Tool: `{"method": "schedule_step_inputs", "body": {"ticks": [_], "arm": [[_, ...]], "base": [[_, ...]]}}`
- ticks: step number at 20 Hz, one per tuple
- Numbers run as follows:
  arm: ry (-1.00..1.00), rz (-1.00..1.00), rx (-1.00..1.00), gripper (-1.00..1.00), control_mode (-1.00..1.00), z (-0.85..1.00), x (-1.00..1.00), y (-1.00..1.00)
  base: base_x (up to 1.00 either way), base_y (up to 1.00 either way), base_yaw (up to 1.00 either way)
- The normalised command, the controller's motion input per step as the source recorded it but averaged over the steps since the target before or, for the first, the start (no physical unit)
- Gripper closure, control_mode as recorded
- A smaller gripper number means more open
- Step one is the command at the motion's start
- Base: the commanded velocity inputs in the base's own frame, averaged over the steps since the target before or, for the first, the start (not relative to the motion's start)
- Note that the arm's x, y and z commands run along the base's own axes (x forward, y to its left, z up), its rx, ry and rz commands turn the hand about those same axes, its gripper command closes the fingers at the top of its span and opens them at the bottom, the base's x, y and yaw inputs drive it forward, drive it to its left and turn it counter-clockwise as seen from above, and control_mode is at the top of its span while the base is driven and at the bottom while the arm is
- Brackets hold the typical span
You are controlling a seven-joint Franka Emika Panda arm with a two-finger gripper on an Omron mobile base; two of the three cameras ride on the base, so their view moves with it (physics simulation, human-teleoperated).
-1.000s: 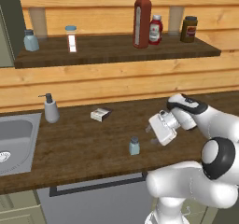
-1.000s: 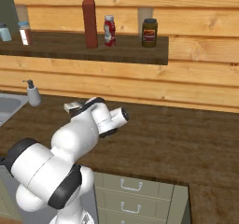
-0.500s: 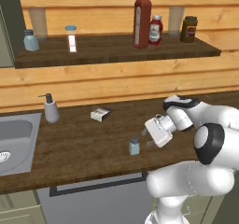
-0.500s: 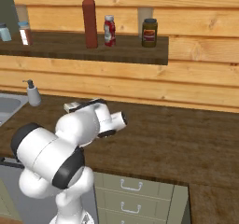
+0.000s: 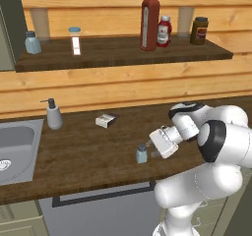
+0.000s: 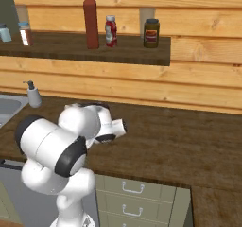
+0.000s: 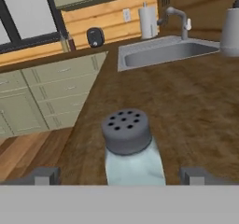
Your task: Put the shaker and condiment bottle from the counter next to their counterparts in the cabinet.
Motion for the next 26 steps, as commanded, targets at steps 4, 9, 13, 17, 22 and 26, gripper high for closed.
{"method": "schedule_step_inputs", "body": {"ticks": [4,9,13,17,22,26], "arm": [[0.11,0.0,0.05,-1.0,-1.0,-0.22,0.0,0.11],[0.13,0.0,0.06,-1.0,-1.0,-0.23,0.0,0.14],[0.15,0.0,0.03,1.0,-1.0,-0.25,0.0,0.25],[0.1,0.0,0.12,1.0,-1.0,-0.09,0.0,0.07],[0.0,0.0,0.15,1.0,-1.0,0.37,0.0,0.0],[-0.02,-0.01,0.0,1.0,-1.0,0.34,0.0,0.05]], "base": [[0.0,0.0,0.0],[0.0,0.0,0.0],[0.0,0.0,0.0],[0.0,0.0,0.0],[0.0,0.0,0.0],[0.0,0.0,0.0]]}}
